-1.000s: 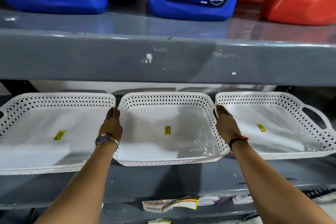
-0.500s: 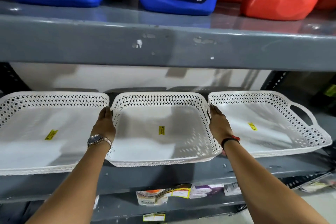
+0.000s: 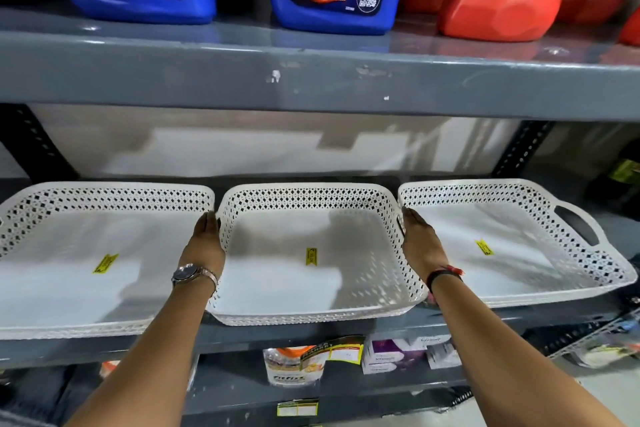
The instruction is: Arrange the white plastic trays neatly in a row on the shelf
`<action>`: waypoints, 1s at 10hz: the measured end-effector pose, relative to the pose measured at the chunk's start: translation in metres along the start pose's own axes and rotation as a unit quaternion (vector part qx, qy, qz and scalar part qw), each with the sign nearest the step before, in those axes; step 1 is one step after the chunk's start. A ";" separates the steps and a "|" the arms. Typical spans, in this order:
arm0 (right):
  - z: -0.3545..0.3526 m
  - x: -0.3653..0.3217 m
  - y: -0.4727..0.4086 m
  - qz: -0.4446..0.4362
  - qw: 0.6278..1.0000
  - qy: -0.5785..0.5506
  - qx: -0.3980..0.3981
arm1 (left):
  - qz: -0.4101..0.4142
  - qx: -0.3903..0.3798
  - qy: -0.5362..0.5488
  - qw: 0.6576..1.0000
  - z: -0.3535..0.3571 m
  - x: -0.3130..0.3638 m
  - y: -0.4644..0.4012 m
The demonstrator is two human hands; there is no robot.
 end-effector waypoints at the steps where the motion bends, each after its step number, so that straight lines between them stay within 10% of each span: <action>1: -0.002 -0.001 0.001 -0.001 1.000 0.000 -0.008 | 0.005 0.006 -0.004 1.000 -0.001 0.000 0.004; 8: -0.010 -0.009 0.009 -0.007 0.995 0.089 -0.035 | 0.004 -0.070 -0.036 0.997 -0.007 -0.006 0.007; 10: -0.016 -0.023 0.014 -0.060 0.983 0.175 0.019 | 0.054 0.035 -0.065 0.996 -0.025 0.005 0.011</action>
Point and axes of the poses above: each hand's wrist, its own y-axis away from the middle knuckle, its own z-axis out of the palm, x = y × z, the point moved 2 cm from there along -y, towards the middle knuckle, and after that the axes turned 6 degrees about -y, right-handed, at the moved point
